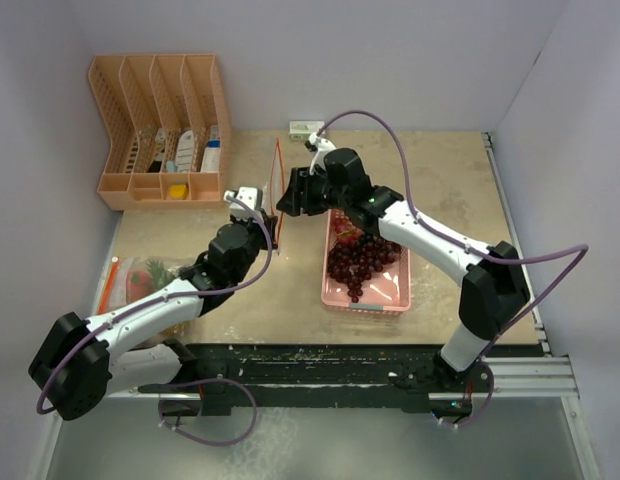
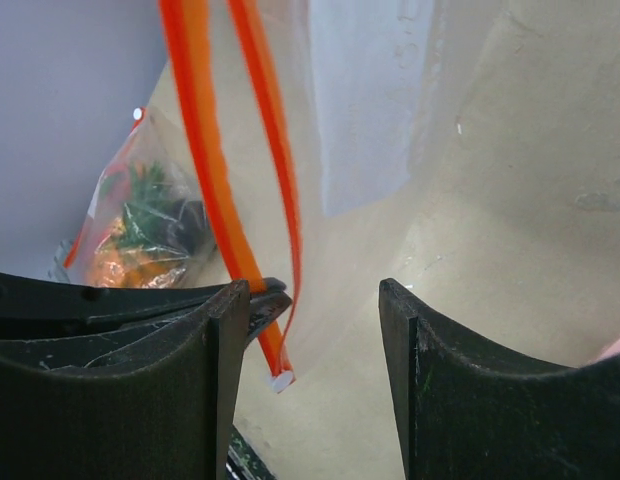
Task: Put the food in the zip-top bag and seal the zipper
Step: Open the zipper of the food storage bag at the center of the board.
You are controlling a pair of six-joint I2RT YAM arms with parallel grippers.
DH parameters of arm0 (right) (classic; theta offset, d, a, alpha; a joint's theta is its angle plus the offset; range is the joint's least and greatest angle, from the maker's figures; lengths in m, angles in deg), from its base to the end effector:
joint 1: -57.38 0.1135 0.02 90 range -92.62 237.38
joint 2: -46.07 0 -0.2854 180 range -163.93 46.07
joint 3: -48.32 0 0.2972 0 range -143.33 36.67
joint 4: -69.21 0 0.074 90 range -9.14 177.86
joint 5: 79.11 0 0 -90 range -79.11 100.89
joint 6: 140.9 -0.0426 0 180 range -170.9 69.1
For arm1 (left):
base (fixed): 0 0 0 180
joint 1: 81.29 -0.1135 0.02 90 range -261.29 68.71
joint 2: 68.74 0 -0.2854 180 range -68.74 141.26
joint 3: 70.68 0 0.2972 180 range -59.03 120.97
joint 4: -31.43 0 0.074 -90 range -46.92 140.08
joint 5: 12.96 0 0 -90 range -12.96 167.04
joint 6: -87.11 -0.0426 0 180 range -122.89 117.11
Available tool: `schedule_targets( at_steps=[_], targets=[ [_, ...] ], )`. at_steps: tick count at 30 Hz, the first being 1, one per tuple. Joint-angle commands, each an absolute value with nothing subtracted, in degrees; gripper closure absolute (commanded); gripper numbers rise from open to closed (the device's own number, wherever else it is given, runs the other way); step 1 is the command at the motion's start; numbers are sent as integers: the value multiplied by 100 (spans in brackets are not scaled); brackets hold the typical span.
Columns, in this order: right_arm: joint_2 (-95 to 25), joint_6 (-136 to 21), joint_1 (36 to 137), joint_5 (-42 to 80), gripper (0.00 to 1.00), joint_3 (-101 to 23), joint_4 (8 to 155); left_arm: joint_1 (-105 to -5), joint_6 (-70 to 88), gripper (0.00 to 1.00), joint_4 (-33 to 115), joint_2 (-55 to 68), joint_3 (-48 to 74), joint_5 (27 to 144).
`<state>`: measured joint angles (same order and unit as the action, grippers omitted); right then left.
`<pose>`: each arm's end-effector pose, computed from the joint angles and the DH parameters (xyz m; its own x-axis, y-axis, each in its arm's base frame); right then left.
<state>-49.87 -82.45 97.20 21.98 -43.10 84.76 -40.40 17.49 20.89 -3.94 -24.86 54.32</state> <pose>0.3439 0.2974 0.3342 -0.6260 0.1466 -0.7659 -0.5159 0.6587 0.5477 0.2312 -0.1784 0.2584 -0.2137 -0.2399 -0.9470 0.2566 0.9216 -0.2913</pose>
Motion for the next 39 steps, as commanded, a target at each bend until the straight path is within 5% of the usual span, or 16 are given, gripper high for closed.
schedule_targets(
  at_steps=[1, 10, 18, 30, 33, 39],
  targets=[
    [-4889, -8209, 9797, 2132, 43, -4615, 8103, -4088, 1697, 100, 1986, -552, -2276, 5556],
    [-5407, -8121, 9841, 1451, 51, -5013, 8204, -4089, 1783, 100, 2224, -779, -2199, 5709],
    [-5402, -7912, 9863, 956, 100, -4798, 8124, -4092, 1804, 100, 2396, -1082, -2145, 5684],
    [-4552, -7457, 9884, -1104, 100, -3902, 9713, -4087, 968, 100, 4637, -1606, -1302, 2330],
    [-4348, -7454, 9939, -1035, 100, -3768, 9695, -4089, 1099, 100, 4819, -1637, -1117, 2534],
    [-3974, -7435, 10213, 18, 100, -3873, 9222, -4089, 833, 91, 3444, -1475, -1591, 5497]
  ],
)
